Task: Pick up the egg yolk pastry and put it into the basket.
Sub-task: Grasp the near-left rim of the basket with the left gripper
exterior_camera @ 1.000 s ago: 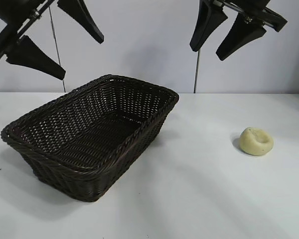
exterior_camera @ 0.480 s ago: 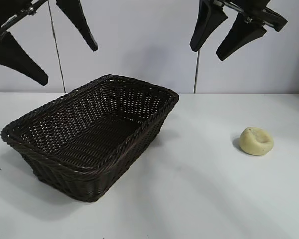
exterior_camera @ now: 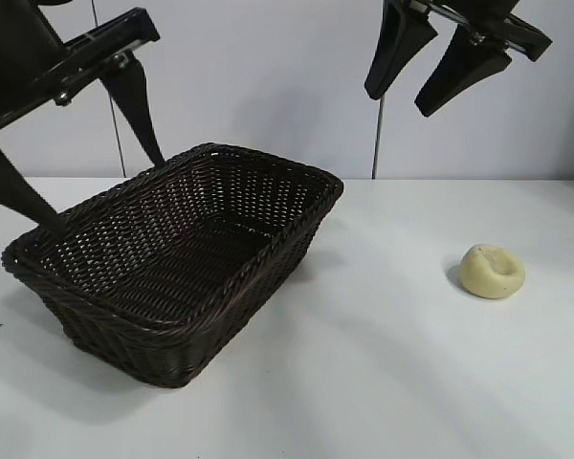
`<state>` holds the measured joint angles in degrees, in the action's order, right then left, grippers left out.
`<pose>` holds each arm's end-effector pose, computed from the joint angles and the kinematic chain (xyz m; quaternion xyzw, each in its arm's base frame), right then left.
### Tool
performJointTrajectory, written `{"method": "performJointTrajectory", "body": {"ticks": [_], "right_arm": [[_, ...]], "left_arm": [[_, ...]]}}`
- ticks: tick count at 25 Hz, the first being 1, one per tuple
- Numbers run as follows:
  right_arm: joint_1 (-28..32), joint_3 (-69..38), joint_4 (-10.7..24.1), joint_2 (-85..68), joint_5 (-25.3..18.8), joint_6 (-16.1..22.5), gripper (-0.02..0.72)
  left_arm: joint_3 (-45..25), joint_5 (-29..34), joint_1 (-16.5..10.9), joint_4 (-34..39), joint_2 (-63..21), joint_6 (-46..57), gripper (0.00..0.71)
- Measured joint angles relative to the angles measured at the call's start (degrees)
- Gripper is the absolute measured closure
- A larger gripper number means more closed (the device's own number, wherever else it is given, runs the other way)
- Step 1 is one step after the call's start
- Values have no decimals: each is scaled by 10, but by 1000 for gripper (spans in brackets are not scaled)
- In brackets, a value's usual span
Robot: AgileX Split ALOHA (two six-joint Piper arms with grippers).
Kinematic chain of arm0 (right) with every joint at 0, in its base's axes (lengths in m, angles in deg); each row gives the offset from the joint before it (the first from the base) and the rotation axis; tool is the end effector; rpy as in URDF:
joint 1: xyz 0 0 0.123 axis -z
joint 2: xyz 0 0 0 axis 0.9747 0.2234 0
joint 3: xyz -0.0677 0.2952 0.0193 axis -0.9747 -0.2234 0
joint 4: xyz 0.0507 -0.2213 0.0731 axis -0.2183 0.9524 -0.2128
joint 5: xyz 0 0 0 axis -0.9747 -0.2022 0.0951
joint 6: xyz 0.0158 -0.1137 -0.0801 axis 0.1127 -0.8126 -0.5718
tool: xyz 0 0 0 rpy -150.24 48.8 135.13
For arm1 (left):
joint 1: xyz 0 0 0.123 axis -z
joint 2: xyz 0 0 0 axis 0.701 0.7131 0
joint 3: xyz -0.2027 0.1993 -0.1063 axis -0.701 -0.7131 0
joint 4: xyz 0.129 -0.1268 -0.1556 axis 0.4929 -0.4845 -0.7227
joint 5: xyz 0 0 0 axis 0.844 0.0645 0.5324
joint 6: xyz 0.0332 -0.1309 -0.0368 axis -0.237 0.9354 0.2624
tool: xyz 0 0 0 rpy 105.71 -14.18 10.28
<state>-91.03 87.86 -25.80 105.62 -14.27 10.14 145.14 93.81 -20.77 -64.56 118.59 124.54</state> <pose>0.3718 0.1361 0.2884 -0.1226 0.9585 0.1799 0.1840 0.2783 -0.1524 0.2345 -0.3070 0.9340 -0.1766 0.0472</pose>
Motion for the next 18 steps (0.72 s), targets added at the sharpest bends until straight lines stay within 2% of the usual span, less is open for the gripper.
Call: {"method": "performJointTrajectory", "body": {"ticks": [3, 8, 18], "right_arm": [[0, 0, 0, 0, 0, 0, 290], [0, 0, 0, 0, 0, 0, 290], [0, 0, 0, 0, -2, 0, 290]], "left_arm": [[0, 3, 0, 13, 0, 49, 144], [0, 13, 0, 66, 0, 72, 144], [-7, 1, 0, 89, 0, 107, 144]]}}
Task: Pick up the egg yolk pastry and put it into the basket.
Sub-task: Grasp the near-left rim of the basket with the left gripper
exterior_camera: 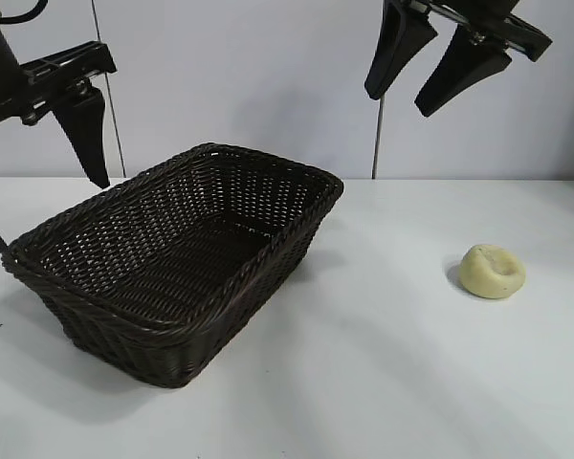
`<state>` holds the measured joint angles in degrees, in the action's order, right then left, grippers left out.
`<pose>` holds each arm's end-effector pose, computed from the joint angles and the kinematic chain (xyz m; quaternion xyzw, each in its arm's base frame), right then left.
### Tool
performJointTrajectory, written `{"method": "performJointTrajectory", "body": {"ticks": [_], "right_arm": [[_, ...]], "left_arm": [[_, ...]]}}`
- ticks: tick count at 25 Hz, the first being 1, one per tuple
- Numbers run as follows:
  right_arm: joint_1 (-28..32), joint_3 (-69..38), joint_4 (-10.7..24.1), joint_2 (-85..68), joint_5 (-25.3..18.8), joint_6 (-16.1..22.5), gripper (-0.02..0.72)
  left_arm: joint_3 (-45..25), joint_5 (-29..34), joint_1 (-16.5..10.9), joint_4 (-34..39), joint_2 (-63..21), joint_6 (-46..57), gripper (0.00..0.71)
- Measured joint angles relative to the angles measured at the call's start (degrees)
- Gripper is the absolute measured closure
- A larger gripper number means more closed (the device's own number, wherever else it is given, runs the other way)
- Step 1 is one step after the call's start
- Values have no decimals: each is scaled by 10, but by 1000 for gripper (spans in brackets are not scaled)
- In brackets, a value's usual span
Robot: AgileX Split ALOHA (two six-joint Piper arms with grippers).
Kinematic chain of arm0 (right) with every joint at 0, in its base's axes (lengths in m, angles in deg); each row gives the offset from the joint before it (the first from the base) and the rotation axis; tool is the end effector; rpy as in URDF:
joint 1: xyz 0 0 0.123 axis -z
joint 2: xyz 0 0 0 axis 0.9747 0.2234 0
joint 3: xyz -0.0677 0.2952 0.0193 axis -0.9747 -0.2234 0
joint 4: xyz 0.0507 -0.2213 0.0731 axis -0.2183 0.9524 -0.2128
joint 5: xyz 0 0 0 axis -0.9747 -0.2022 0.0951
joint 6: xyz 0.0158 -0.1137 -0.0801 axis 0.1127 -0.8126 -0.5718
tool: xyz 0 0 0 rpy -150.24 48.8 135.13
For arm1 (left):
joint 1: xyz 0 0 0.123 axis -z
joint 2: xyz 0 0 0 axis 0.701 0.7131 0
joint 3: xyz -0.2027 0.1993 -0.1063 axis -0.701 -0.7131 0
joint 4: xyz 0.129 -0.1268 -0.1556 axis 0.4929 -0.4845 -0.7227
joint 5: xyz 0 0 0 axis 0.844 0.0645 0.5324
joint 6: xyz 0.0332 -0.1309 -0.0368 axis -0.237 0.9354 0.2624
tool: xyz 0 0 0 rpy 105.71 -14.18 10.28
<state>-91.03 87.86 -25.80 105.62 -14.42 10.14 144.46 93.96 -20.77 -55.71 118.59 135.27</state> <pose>0.3715 0.1361 0.2883 -0.1228 0.9587 0.1799 0.1828 0.2818 -0.1353 0.2284 -0.3616 0.9207 -0.1271 0.0731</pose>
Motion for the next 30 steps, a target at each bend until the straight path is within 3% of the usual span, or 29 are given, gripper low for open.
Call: {"method": "performJointTrajectory", "body": {"ticks": [8, 14, 30], "right_arm": [[0, 0, 1, 0, -2, 0, 290], [0, 0, 1, 0, -2, 0, 290], [0, 0, 1, 0, 1, 0, 290]], "left_arm": [[-60, -31, 0, -14, 0, 2, 144], [-101, -102, 0, -45, 0, 1, 144], [-187, -273, 0, -47, 0, 16, 144]]}}
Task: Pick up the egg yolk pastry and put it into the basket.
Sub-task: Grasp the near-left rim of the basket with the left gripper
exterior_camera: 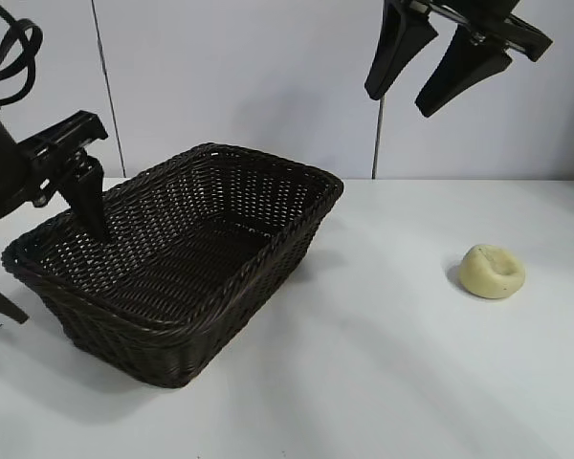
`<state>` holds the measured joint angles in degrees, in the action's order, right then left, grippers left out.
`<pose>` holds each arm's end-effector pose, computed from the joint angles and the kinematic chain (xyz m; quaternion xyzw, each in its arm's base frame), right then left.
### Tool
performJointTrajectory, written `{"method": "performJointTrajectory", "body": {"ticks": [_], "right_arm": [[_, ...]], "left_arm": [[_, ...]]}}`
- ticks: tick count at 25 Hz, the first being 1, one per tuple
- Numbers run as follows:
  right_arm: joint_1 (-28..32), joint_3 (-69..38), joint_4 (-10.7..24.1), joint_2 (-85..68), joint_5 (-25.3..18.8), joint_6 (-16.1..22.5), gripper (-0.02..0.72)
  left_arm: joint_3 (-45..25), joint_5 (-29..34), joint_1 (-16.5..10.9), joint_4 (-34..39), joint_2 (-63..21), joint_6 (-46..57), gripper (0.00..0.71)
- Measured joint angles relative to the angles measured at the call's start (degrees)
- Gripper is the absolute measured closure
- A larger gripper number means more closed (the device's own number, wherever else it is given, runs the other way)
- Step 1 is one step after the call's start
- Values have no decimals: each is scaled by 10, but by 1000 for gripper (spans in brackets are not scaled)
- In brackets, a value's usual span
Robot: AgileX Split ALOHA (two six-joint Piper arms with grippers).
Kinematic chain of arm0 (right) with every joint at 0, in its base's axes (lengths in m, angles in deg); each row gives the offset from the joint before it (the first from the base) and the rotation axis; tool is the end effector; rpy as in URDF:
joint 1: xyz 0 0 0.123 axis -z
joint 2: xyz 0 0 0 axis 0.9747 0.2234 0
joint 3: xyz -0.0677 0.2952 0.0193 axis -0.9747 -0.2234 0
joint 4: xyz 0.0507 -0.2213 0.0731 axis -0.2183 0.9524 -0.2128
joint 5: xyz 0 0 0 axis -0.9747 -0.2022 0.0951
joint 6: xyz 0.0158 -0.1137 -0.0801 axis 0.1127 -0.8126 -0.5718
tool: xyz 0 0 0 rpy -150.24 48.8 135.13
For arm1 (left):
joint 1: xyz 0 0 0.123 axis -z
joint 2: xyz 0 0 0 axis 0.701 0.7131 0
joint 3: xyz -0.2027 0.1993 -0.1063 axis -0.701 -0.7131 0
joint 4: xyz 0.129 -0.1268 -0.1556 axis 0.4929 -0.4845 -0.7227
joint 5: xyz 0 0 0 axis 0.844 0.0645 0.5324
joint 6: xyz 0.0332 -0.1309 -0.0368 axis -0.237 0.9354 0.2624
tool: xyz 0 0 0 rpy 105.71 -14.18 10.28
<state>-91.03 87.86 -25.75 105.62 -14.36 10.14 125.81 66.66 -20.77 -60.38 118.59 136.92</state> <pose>0.3716 0.1360 0.2883 -0.1229 0.9587 0.1795 0.1833 0.2713 -0.1310 0.1655 -0.4120 0.8839 -0.1894 0.1141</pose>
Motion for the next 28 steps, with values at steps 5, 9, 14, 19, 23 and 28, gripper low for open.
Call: {"method": "performJointTrajectory", "body": {"ticks": [5, 9, 14, 19, 23, 28], "right_arm": [[0, 0, 0, 0, 0, 0, 290], [0, 0, 0, 0, 0, 0, 290], [0, 0, 0, 0, 0, 0, 290], [0, 0, 1, 0, 0, 0, 290], [0, 0, 1, 0, 0, 0, 290], [0, 0, 1, 0, 0, 0, 290]], "left_arm": [[0, -6, 0, 0, 0, -22, 144], [0, -6, 0, 0, 0, -24, 144], [0, -8, 0, -24, 35, -26, 144], [0, -48, 0, -39, 74, -43, 144], [0, -55, 0, -41, 81, -48, 167], [0, -52, 0, -42, 81, -48, 394]]}}
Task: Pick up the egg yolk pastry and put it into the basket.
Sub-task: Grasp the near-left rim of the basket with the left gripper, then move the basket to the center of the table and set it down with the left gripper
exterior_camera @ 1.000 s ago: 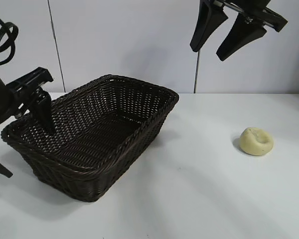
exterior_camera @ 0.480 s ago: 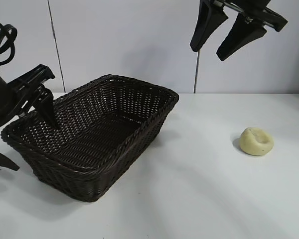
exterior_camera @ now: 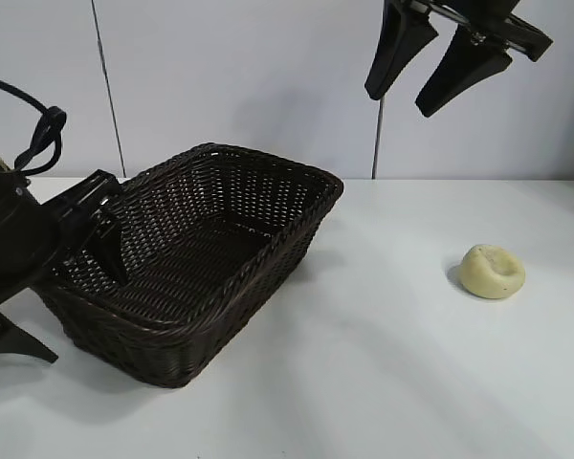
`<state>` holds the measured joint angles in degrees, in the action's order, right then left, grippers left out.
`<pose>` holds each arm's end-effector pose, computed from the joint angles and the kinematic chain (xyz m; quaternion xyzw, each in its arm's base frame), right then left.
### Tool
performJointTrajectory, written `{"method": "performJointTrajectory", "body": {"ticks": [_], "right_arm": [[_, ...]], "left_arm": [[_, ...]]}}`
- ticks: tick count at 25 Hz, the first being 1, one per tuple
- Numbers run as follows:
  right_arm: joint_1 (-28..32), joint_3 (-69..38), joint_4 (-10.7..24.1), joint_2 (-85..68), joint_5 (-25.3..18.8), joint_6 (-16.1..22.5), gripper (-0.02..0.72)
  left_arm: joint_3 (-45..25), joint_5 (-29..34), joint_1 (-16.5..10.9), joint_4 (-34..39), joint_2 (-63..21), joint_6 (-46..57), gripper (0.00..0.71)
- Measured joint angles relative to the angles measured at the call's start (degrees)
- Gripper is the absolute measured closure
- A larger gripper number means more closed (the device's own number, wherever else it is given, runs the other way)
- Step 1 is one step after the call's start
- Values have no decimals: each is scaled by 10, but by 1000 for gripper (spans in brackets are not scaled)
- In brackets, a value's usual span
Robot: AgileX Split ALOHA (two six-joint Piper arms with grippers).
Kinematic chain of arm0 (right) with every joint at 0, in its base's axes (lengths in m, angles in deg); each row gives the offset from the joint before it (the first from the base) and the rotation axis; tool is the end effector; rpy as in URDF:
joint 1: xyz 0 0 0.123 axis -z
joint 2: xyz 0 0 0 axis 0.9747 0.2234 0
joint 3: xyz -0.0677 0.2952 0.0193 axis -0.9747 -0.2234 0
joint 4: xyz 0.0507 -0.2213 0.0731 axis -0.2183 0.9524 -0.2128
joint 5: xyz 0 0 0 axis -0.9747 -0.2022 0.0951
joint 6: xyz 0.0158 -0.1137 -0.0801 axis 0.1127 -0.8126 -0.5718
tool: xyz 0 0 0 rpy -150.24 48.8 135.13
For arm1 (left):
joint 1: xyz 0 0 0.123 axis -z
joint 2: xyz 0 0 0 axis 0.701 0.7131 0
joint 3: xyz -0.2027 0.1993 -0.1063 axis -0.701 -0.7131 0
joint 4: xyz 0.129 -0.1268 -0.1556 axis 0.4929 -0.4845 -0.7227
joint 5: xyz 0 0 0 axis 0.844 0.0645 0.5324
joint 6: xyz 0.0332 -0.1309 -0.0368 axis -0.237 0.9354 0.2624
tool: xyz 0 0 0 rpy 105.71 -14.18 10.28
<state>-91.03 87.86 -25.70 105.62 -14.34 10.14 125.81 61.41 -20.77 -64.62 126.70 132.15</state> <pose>0.3717 0.1359 0.2883 -0.1230 0.9587 0.1791 0.1835 0.2848 -0.1386 0.1273 -0.4104 0.8896 -0.1758 0.0959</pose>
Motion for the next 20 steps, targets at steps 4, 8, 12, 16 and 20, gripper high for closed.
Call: {"method": "performJointTrajectory", "body": {"ticks": [4, 8, 12, 16, 20], "right_arm": [[0, 0, 0, 0, 0, 0, 290], [0, 0, 0, 0, 0, 0, 290], [0, 0, 0, 0, 0, 0, 290], [0, 0, 0, 0, 0, 0, 290], [0, 0, 0, 0, 0, 0, 290]], "left_arm": [[0, 9, 0, 0, 0, 0, 553], [0, 16, 0, -4, 0, 0, 607], [0, 19, 0, -4, -1, 0, 607], [0, 32, -7, -3, -15, -9, 607], [2, 65, -31, -2, -34, -43, 607]]}}
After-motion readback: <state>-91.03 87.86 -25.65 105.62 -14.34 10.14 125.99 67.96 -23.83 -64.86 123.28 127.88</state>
